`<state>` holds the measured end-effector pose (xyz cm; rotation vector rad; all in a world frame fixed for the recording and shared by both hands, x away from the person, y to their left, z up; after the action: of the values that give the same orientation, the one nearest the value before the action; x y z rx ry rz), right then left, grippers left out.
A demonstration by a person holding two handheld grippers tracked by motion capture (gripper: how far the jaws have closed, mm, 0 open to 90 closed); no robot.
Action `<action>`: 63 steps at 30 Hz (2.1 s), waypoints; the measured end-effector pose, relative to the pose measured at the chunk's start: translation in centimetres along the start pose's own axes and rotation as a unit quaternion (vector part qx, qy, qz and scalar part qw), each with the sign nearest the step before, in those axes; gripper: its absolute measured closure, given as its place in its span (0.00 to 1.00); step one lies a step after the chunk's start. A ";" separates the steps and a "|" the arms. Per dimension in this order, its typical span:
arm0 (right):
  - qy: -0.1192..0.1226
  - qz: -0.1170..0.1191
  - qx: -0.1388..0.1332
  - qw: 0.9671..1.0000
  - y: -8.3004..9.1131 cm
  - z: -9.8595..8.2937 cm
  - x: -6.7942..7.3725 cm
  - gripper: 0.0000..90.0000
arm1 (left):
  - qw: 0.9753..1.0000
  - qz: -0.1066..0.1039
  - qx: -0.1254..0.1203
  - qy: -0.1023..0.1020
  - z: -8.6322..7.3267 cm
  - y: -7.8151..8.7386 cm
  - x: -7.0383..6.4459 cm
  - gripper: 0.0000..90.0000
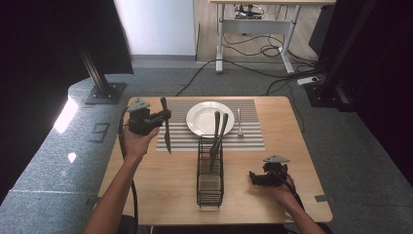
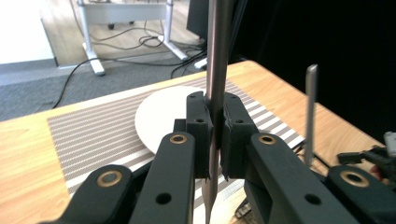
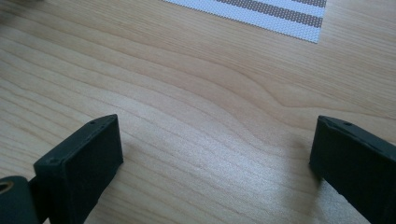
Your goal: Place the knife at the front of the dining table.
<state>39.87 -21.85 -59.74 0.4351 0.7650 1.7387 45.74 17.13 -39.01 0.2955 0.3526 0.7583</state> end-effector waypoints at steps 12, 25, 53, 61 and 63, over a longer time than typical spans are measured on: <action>-0.001 -0.001 -0.001 1.000 0.0 0.0 0.0 0.03 | 0.999 0.017 0.048 0.014 -2.2 -2.7 2.6 0.93; 0.000 0.000 0.000 1.000 0.0 0.0 0.0 0.03 | 0.996 0.034 0.075 0.027 -2.6 -4.9 4.4 0.93; 0.003 0.005 0.000 1.000 -0.1 0.1 0.0 0.03 | 0.994 0.044 0.092 0.039 -2.5 -7.9 6.2 0.93; 0.004 0.005 0.000 1.000 -0.1 0.1 0.1 0.03 | 0.993 0.045 0.103 0.039 -2.6 -8.1 6.2 0.93; 0.004 0.005 0.000 1.000 -0.1 0.1 0.1 0.03 | 0.993 0.044 0.102 0.050 -2.7 -8.4 6.5 0.93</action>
<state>39.99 -21.75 -59.75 0.4316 0.7694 1.7518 54.15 16.31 -46.01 0.4693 0.5157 0.8261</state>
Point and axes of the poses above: each handheld gripper's, and its own axes: y roughly backward along the jaws, z roughly out of its top, x roughly to its left, the point moved 6 cm from there along -y, roughly forward along the jaws, and after that the axes turned 8 degrees about -z, right-handed, at the moved point
